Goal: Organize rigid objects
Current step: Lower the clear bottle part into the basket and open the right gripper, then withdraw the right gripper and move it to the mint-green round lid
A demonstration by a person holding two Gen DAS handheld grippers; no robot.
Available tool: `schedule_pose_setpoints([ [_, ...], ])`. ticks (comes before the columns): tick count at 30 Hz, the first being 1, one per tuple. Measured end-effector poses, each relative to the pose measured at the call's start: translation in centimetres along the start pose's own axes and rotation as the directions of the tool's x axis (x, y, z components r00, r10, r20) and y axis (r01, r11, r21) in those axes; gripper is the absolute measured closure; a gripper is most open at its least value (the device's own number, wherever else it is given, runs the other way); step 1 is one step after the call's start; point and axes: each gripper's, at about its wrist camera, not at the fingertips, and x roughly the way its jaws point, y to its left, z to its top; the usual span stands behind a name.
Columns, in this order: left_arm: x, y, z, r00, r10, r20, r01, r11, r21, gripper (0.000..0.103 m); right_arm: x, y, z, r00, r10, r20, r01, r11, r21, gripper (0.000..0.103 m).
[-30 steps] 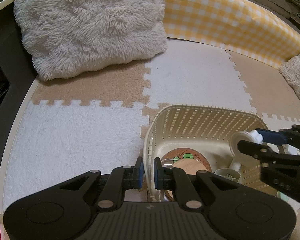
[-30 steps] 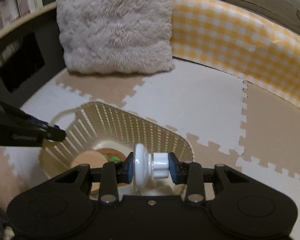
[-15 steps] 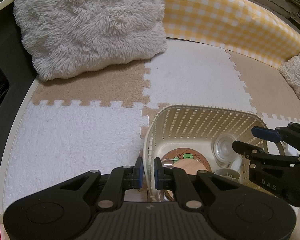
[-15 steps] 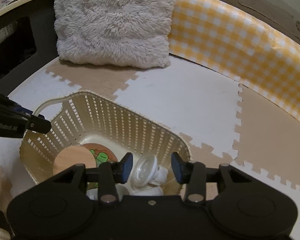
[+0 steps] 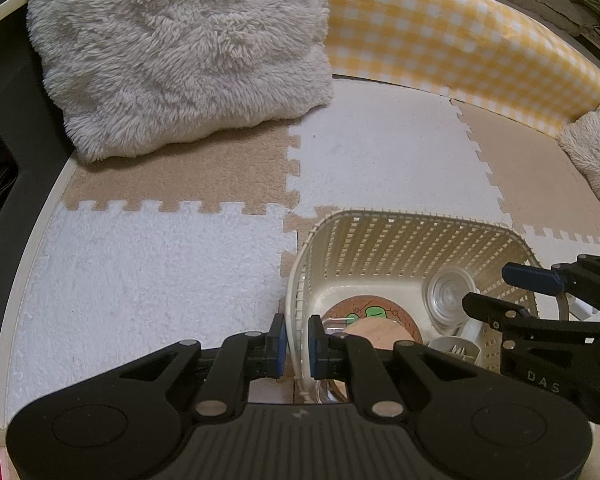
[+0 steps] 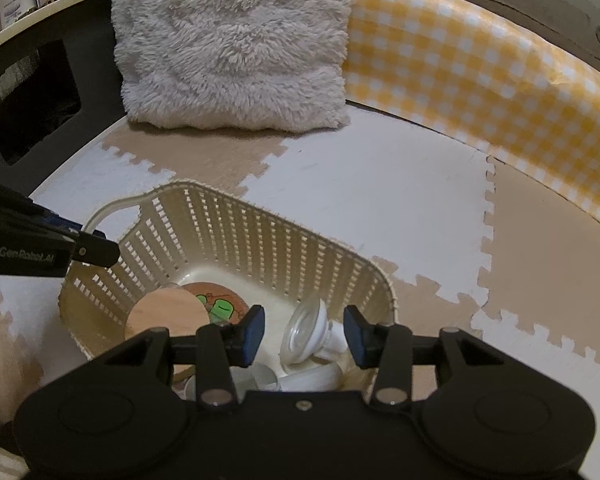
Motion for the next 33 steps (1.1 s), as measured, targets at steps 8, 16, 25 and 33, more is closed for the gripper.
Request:
schedule_pose_setpoints([
  [8, 0.0, 0.0, 0.0, 1.0, 0.0, 0.0, 0.0, 1.0, 0.0, 0.093, -1.4, -0.3, 0.2, 1.0, 0.019, 0.019, -0.019, 1.0, 0.024, 0.058],
  [16, 0.0, 0.0, 0.0, 1.0, 0.0, 0.0, 0.0, 1.0, 0.0, 0.093, -4.5, -0.5, 0.7, 0.996, 0.043, 0.079, -0.048, 0.998, 0.052, 0.049],
  [25, 0.0, 0.0, 0.0, 1.0, 0.0, 0.0, 0.0, 1.0, 0.0, 0.093, -8.6, -2.2, 0.9, 0.986, 0.013, 0.165, -0.029, 0.995, 0.095, 0.032],
  [33, 0.0, 0.0, 0.0, 1.0, 0.0, 0.0, 0.0, 1.0, 0.0, 0.093, -11.3, -5.4, -0.4, 0.973, -0.123, 0.193, 0.084, 0.976, 0.199, 0.014],
])
